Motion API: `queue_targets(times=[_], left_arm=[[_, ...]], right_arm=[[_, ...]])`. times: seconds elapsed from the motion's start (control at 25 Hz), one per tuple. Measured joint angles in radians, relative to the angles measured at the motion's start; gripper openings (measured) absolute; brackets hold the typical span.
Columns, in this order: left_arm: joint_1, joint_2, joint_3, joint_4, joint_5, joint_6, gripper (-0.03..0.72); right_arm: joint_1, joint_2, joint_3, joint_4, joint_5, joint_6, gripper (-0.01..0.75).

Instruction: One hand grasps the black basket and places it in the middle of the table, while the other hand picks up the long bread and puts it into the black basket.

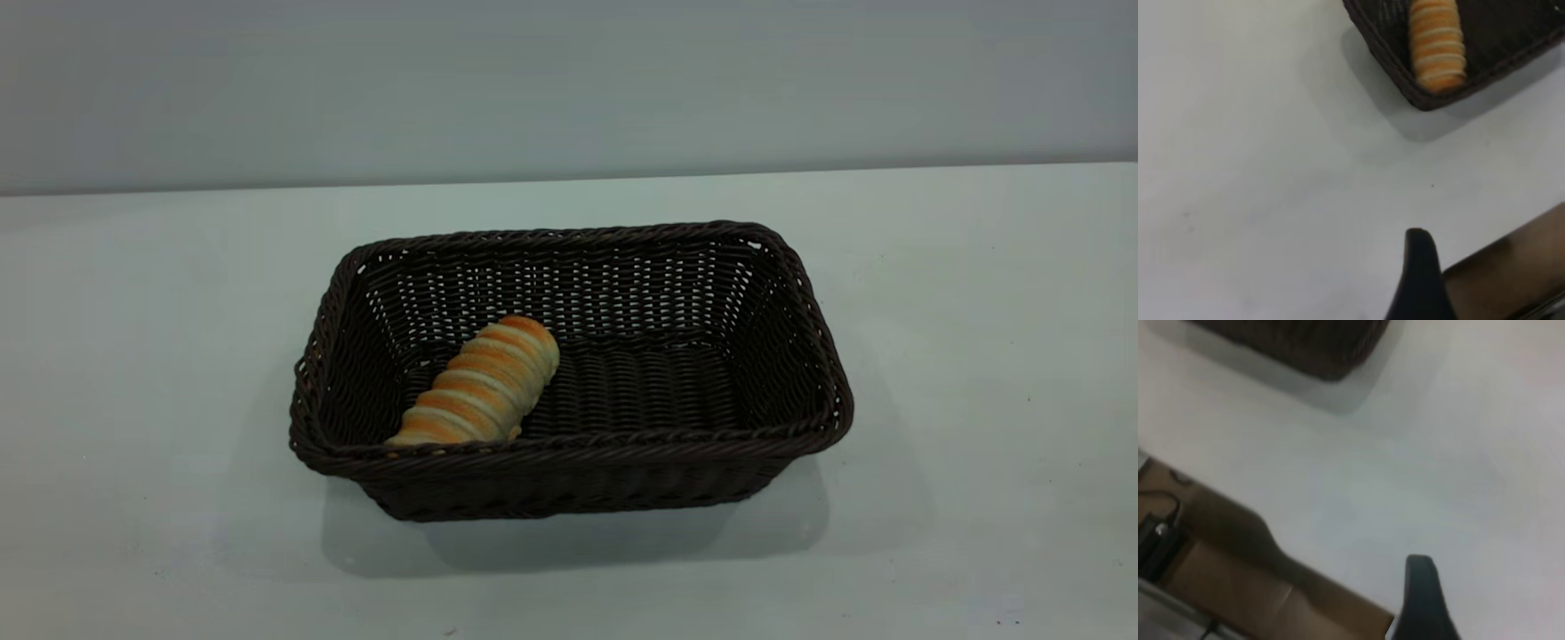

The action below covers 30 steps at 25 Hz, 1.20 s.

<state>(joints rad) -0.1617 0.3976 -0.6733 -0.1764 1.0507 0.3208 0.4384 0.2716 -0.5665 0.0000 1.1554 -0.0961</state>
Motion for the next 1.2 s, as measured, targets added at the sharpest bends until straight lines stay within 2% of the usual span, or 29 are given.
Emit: queue_targets(times=[0.2, 0.48, 0.8, 1.2], left_arm=[[0.000, -0.126, 0.082, -0.007, 0.012, -0.002, 0.590], [0.000, -0.250, 0.136, -0.010, 0.042, -0.022, 0.590], [0.000, -0.280, 0.139, -0.008, 0.095, -0.070, 0.590], [0.000, -0.281, 0.162, 0.127, 0.085, -0.220, 0.590]], right_arm=[[0.000, -0.064, 0.079, 0.000, -0.027, -0.001, 0.545], [0.000, -0.157, 0.090, 0.006, -0.025, 0.012, 0.545], [0.000, -0.255, 0.094, 0.007, -0.023, 0.014, 0.545], [0.000, -0.287, 0.094, 0.007, -0.022, 0.014, 0.545]])
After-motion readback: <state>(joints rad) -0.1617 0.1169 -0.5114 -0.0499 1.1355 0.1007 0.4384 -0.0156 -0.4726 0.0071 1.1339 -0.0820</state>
